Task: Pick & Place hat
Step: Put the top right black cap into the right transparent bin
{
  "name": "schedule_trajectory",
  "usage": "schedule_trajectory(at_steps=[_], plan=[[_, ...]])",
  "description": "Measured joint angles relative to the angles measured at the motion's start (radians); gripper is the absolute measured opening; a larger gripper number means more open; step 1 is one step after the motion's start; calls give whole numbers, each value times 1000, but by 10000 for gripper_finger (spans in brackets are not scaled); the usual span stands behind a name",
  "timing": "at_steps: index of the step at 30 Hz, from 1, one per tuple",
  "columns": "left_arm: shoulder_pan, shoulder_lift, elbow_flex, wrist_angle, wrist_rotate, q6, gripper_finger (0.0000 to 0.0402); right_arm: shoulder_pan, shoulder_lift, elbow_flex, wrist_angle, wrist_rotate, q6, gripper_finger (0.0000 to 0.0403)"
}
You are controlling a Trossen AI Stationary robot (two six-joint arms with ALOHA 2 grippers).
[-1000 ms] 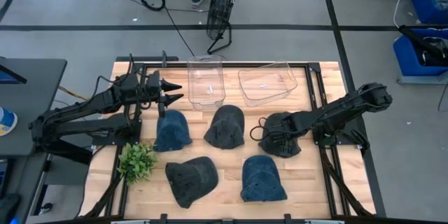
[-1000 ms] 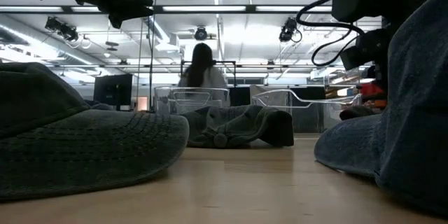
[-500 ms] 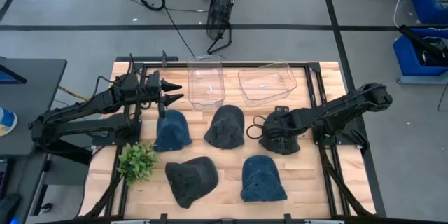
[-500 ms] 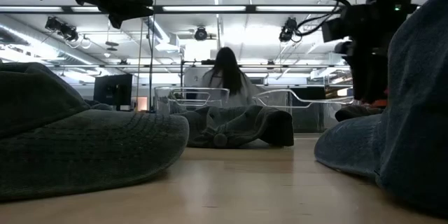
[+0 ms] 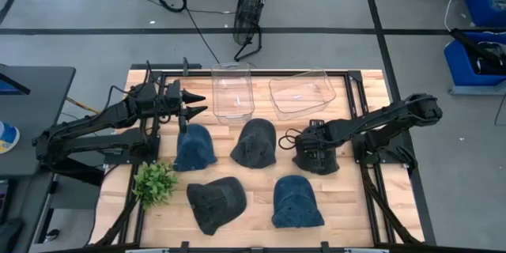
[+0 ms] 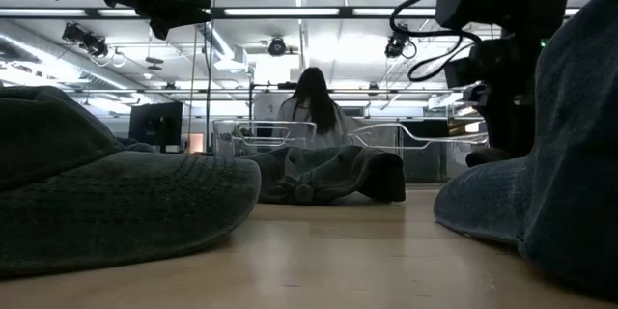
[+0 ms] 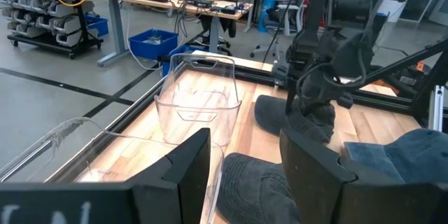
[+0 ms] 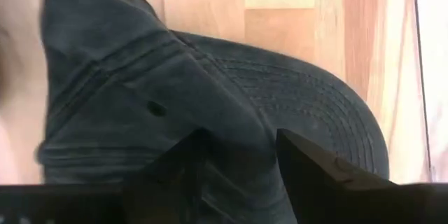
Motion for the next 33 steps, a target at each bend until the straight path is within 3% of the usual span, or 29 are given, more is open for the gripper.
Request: schedule_trajectory(at_steps=[4, 11, 16, 20, 26, 29, 33], plan=[[0, 0, 0, 0, 0, 0, 177, 0, 0, -14, 28, -3, -41, 149], [0, 0, 0, 0, 0, 0, 177, 0, 0, 31, -6, -9, -26, 16], [0, 0, 0, 0, 0, 0, 177, 1, -1, 174, -183, 166, 63, 27], [0, 0, 0, 0, 0, 0, 177, 1, -2, 321, -309, 343, 104, 11], [0, 0, 0, 0, 0, 0, 177, -2, -3, 508, -324, 579, 82, 9], [0, 0, 0, 0, 0, 0, 177, -30, -3, 580, -323, 612, 7, 7], [0, 0, 0, 0, 0, 0, 177, -128, -29, 618, -284, 504, -85, 3]])
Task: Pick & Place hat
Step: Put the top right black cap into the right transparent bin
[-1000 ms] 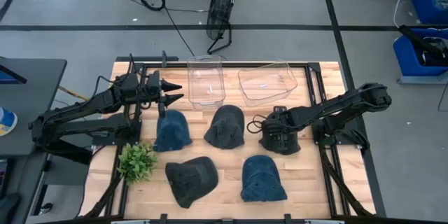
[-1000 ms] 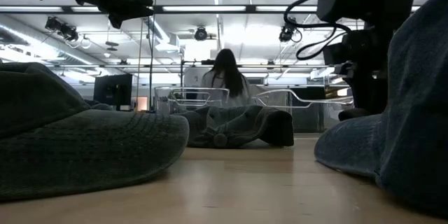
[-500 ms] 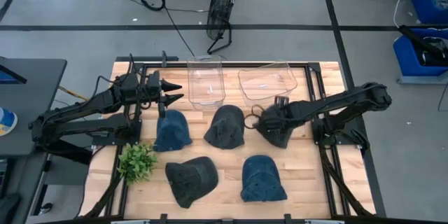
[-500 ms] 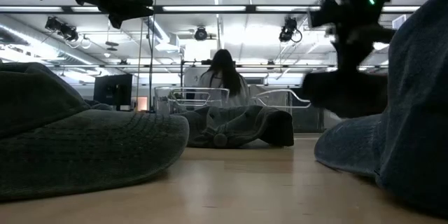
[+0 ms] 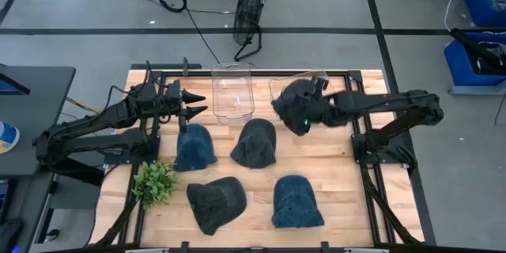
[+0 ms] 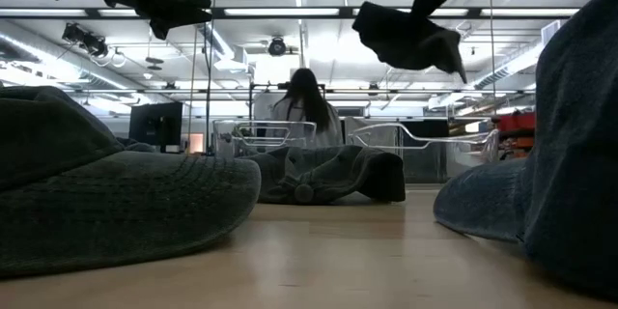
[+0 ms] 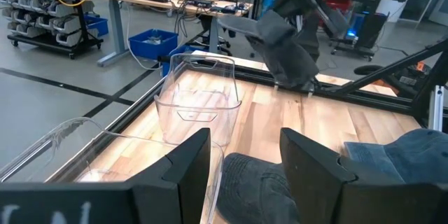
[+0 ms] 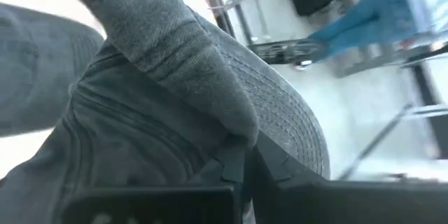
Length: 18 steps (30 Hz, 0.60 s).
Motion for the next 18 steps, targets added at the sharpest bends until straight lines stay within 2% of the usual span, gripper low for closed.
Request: schedule_trajectory(at_steps=[9, 13, 18], plan=[[0, 0, 0, -2, 0, 0, 177, -283, -50, -65, 225, -330, -83, 1], [0, 0, 0, -10, 0, 0, 177, -384, -44, -157, 369, -376, -105, 1], [0, 0, 0, -10, 0, 0, 177, -488, -44, -293, 510, -500, -103, 0]])
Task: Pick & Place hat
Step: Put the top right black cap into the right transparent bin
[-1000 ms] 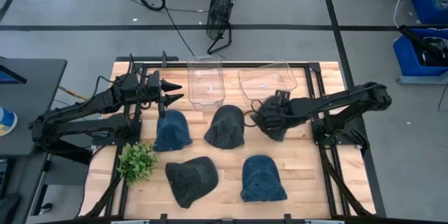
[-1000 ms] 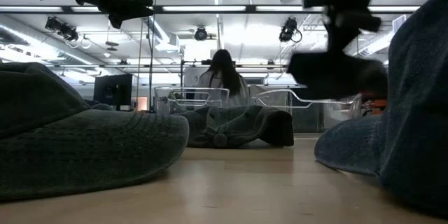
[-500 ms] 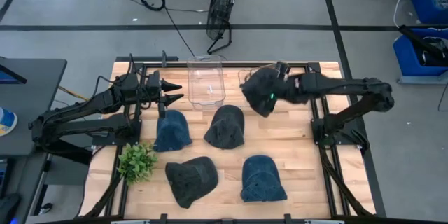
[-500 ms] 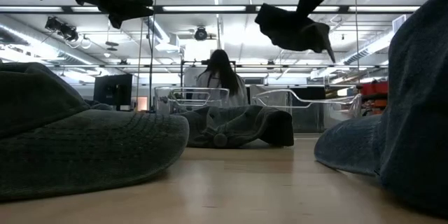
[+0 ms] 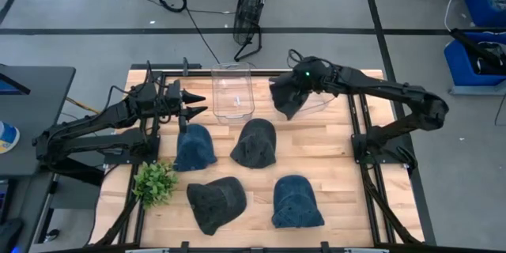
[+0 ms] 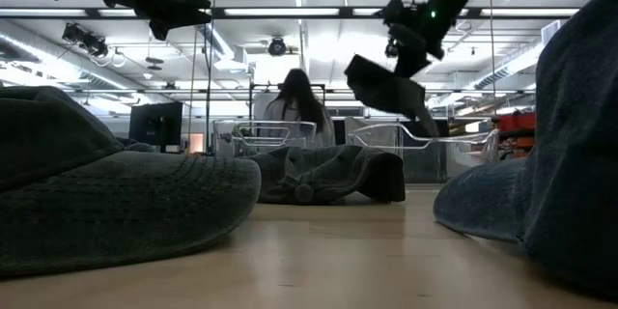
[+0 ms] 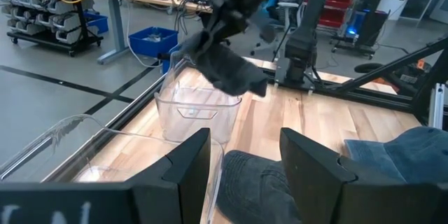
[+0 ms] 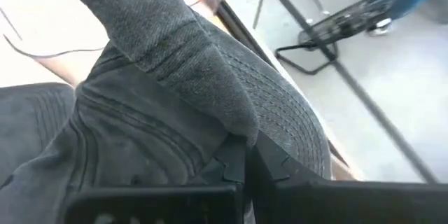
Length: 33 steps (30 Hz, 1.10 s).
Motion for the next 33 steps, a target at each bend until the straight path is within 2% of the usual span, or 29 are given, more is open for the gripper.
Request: schedule_trajectory(at_steps=[3, 5, 7, 9, 18, 23, 29, 33], plan=[[0, 0, 0, 0, 0, 0, 177, -52, 0, -81, 114, -58, -4, 0], [0, 0, 0, 0, 0, 0, 177, -86, 0, -126, 174, -132, -3, 0], [0, 0, 0, 0, 0, 0, 177, -115, 0, -156, 205, -227, -1, 0], [0, 0, 0, 0, 0, 0, 177, -131, 0, -181, 201, -270, -1, 0], [0, 0, 0, 0, 0, 0, 177, -157, 4, -240, 208, -271, -4, 12], [0, 0, 0, 0, 0, 0, 177, -161, 6, -289, 267, -274, -11, 15], [0, 0, 0, 0, 0, 0, 177, -160, 6, -350, 363, -382, -70, 16], [0, 0, 0, 0, 0, 0, 177, -160, 6, -355, 367, -386, -55, 17]])
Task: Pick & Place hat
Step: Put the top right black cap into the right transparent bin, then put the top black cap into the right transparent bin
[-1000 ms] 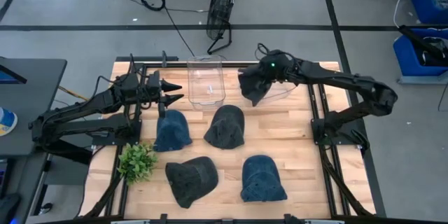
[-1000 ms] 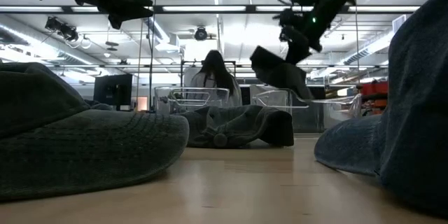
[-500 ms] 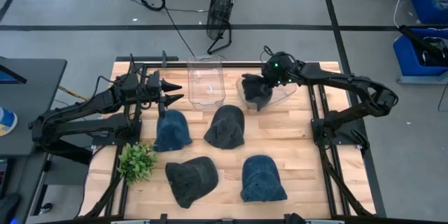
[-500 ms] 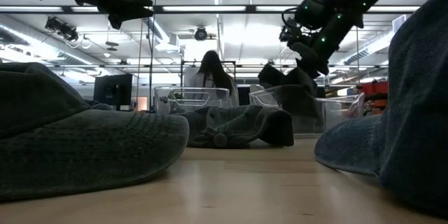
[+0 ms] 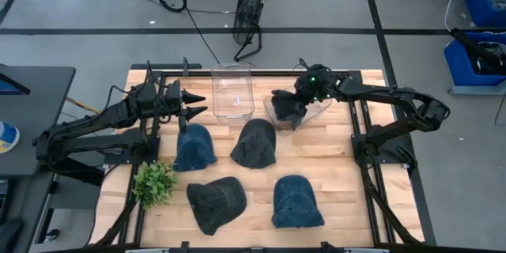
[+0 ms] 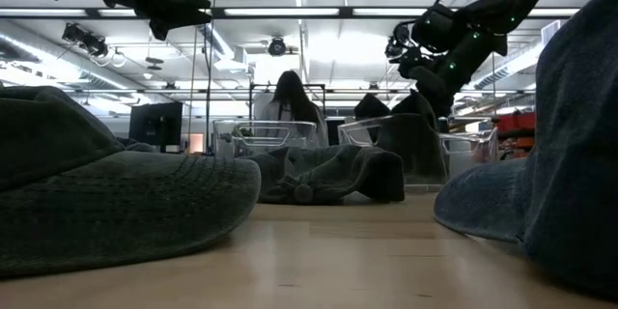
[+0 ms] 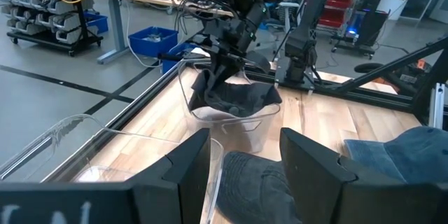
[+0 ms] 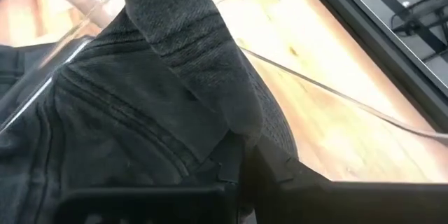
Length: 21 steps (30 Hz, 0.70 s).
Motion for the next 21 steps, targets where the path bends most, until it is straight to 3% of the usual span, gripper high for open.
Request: schedule_trajectory(at_steps=[6, 14, 21], plan=[[0, 0, 0, 0, 0, 0, 177, 0, 0, 0, 1, 4, -26, 40], [0, 0, 0, 0, 0, 0, 177, 0, -2, 4, -8, 11, -24, 125], [0, 0, 0, 0, 0, 0, 177, 24, -7, 204, -290, 18, -27, 166]])
